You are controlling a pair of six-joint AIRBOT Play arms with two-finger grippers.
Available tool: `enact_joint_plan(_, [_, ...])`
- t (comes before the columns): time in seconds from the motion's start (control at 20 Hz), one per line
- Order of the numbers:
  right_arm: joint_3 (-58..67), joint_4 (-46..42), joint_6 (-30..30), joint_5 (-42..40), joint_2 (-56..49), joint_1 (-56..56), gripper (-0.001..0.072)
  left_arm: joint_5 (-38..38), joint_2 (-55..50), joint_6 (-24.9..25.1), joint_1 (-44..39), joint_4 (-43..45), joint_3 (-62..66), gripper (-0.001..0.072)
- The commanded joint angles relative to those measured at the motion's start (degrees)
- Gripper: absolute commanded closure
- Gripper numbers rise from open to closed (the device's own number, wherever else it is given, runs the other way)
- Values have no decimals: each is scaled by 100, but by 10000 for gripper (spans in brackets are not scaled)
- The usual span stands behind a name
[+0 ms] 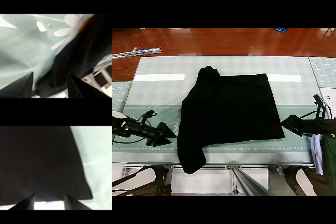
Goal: Fold the shirts.
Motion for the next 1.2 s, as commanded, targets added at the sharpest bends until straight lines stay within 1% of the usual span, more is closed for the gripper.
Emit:
enact_joint_plan(0.0, [-35, 142, -33, 68, 33, -7, 300, 409, -291, -4, -643, -245, -35, 206])
enact_joint_plan(0.15, [-35, 98, -35, 26, 33, -13, 299, 872, -317, -118, -946, -619, -35, 206])
enact_joint_plan(0.2, [-35, 33, 46, 31, 33, -13, 300, 935, -317, -114, -1014, -745, -35, 217])
enact_joint_plan(0.25, [-35, -181, 214, 63, 33, -13, 300, 944, -317, -111, -1054, -780, -33, 317])
enact_joint_plan(0.3, [-35, -579, 490, 48, 33, -13, 300, 940, -317, -57, -1062, -778, -33, 572])
enact_joint_plan(0.35, [-37, -994, 767, 7, 33, -52, 299, 933, -317, 61, -1064, -785, -35, 694])
enact_joint_plan(0.4, [-37, -1209, 903, 7, 13, -175, 300, 916, -317, 173, -1080, -782, -35, 692])
enact_joint_plan(0.5, [-105, -1172, 841, 138, -90, -514, 300, 874, -317, 321, -1080, -780, -35, 692])
enact_joint_plan(0.65, [-417, -901, 389, 651, -424, -699, 299, 874, -317, 321, -1080, -780, -35, 692])
enact_joint_plan(0.7, [-542, -807, 280, 686, -570, -684, 300, 874, -317, 321, -1080, -782, -35, 692])
enact_joint_plan(0.85, [-623, -752, 181, 374, -953, -686, 300, 868, -317, 317, -1080, -785, -35, 692])
enact_joint_plan(1.05, [-612, -61, 76, -365, -1512, -684, 300, 918, -317, 319, -1080, -911, -35, 692])
enact_joint_plan(1.15, [-612, 356, -131, -568, -1921, -684, 306, 951, -317, 323, -1080, -1091, -33, 692])
